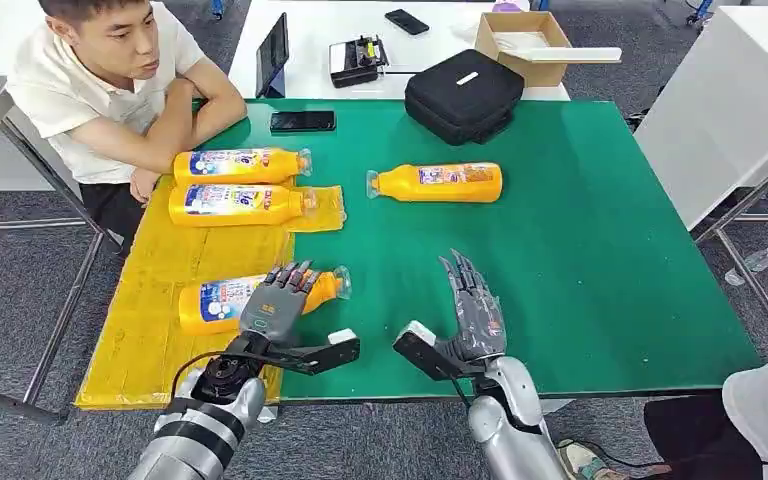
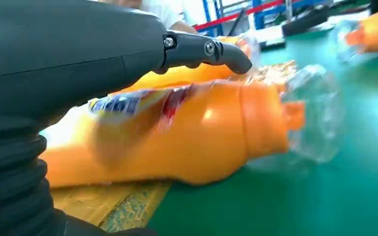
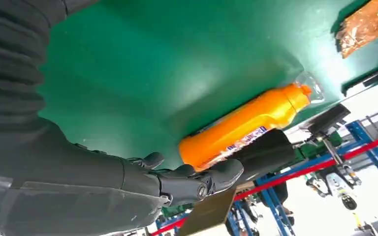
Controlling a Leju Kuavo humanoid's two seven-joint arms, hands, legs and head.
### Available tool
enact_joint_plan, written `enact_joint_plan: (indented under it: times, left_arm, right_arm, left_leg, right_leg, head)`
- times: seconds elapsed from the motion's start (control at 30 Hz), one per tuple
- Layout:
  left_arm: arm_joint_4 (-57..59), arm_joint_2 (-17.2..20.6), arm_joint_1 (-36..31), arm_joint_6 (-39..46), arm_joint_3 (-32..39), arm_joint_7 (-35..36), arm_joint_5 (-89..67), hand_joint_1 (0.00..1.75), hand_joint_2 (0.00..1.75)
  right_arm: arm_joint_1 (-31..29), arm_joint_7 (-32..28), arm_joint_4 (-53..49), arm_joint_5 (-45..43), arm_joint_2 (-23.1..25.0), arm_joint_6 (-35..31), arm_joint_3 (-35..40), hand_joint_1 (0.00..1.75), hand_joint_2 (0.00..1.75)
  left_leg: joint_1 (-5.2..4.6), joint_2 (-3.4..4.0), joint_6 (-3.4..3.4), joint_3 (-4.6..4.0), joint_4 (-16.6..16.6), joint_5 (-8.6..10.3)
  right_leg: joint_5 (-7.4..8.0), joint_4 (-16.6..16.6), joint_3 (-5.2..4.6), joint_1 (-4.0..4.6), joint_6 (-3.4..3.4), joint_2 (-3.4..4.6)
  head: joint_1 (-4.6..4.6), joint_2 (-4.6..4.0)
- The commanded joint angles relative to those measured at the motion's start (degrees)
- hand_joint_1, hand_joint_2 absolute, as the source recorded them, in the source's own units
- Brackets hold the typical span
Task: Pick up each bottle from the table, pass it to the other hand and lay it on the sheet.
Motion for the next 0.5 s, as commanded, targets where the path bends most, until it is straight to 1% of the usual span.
enact_joint_plan:
  times: [0.03, 0.07, 0.1, 0.13, 0.17, 0.2, 0.27, 0.3, 0.33, 0.37, 0.43, 0.5]
  left_arm:
    - [-31.86, -1.19, 12.39, 5.74, -6.76, -6.06, 9.59, 0.00, 1.75]
    - [-36.55, -1.13, 14.57, 5.88, -7.52, -7.40, 12.71, 0.00, 1.75]
    - [-39.33, -1.17, 16.18, 6.08, -7.91, -8.00, 15.05, 0.00, 1.75]
    - [-41.21, -0.97, 17.34, 6.34, -8.42, -8.70, 17.13, 0.00, 1.75]
    - [-43.13, -0.65, 18.71, 7.93, -8.98, -9.57, 18.37, 0.00, 1.75]
    - [-43.80, -0.48, 19.19, 9.25, -9.18, -10.14, 18.84, 0.00, 1.75]
    - [-45.43, -0.48, 20.40, 11.31, -8.93, -11.76, 22.79, 0.00, 1.75]
    - [-45.81, -0.70, 20.78, 12.04, -8.58, -12.36, 24.31, 0.00, 1.75]
    - [-46.17, -0.96, 21.20, 12.91, -8.21, -13.42, 26.59, 0.00, 1.75]
    - [-46.28, -0.99, 21.38, 12.86, -8.05, -14.25, 27.76, 0.00, 1.75]
    - [-46.20, -1.09, 21.39, 12.96, -7.85, -14.51, 27.97, 0.00, 1.75]
    - [-46.20, -1.09, 21.39, 12.96, -7.85, -14.51, 27.97, 0.00, 1.75]
  right_arm:
    - [2.76, 1.02, -3.64, 0.86, 0.06, -0.47, -0.82, 0.00, 1.75]
    - [4.08, -0.59, -6.39, -2.16, 1.18, -0.55, -2.15, 0.00, 1.75]
    - [5.16, -3.42, -8.96, -8.61, 2.48, 1.57, -4.00, 0.00, 1.75]
    - [6.07, -5.29, -11.72, -15.06, 3.94, 4.04, -6.32, 0.00, 1.75]
    - [6.82, -6.21, -15.39, -21.20, 5.62, 7.12, -10.03, 0.00, 1.75]
    - [7.00, -6.02, -16.84, -21.45, 6.00, 8.11, -11.06, 0.00, 1.75]
    - [7.22, -4.39, -19.01, -16.19, 5.33, 8.70, -12.08, 0.00, 1.75]
    - [7.33, -3.39, -19.18, -12.08, 4.53, 6.90, -11.65, 0.00, 1.75]
    - [7.41, 0.59, -18.78, -0.11, 1.83, 2.71, -10.05, 0.00, 1.75]
    - [7.10, 6.25, -17.20, 11.39, -0.99, 1.10, -7.98, 0.00, 1.75]
    - [6.55, 6.12, -15.24, 11.16, -1.57, 0.28, -8.19, 0.00, 1.75]
    - [6.55, 6.12, -15.24, 11.16, -1.57, 0.28, -8.19, 0.00, 1.75]
  left_leg:
    - [0.02, 0.12, -0.01, 0.15, 0.07, -0.19]
    - [0.02, 0.08, 0.00, 0.00, 0.08, -0.14]
    - [0.02, 0.16, 0.00, 0.09, 0.11, -0.22]
    - [0.01, 0.14, 0.00, -0.10, 0.08, -0.14]
    - [0.01, 0.21, -0.01, 0.01, 0.09, -0.22]
    - [-0.01, 0.14, -0.02, -0.16, 0.05, -0.13]
    - [-0.03, 0.21, -0.04, -0.01, 0.11, -0.25]
    - [-0.02, 0.27, -0.05, 0.10, 0.09, -0.29]
    - [0.00, 0.15, -0.04, -0.07, 0.08, -0.20]
    - [-0.01, 0.10, -0.02, -0.13, 0.04, -0.14]
    - [0.01, 0.13, 0.00, -0.05, 0.00, -0.14]
    - [0.00, 0.07, 0.00, -0.17, -0.02, -0.06]
  right_leg:
    - [-0.18, 0.06, 0.14, 0.07, -0.27, 0.00]
    - [-0.13, 0.05, 0.00, 0.06, -0.18, -0.01]
    - [-0.19, 0.09, 0.08, 0.06, -0.25, 0.04]
    - [-0.10, 0.07, -0.12, 0.04, -0.16, 0.06]
    - [-0.16, 0.08, -0.04, 0.05, -0.22, 0.10]
    - [-0.09, 0.08, -0.21, 0.01, -0.15, 0.06]
    - [-0.22, 0.17, -0.10, 0.03, -0.30, 0.08]
    - [-0.24, 0.15, -0.02, 0.05, -0.35, 0.11]
    - [-0.17, 0.10, -0.13, 0.05, -0.27, 0.03]
    - [-0.12, 0.04, -0.17, 0.03, -0.22, 0.00]
    - [-0.09, -0.06, -0.09, 0.05, -0.21, 0.01]
    - [-0.04, -0.05, -0.22, 0.02, -0.13, -0.01]
  head:
    - [-0.02, 0.00]
    - [0.00, 0.00]
    - [-0.02, 0.00]
    - [-0.02, 0.00]
    - [-0.02, 0.00]
    - [0.00, 0.00]
    - [-0.02, 0.00]
    - [-0.02, 0.00]
    - [-0.02, 0.00]
    - [-0.02, 0.00]
    - [-0.02, 0.00]
    - [-0.02, 0.00]
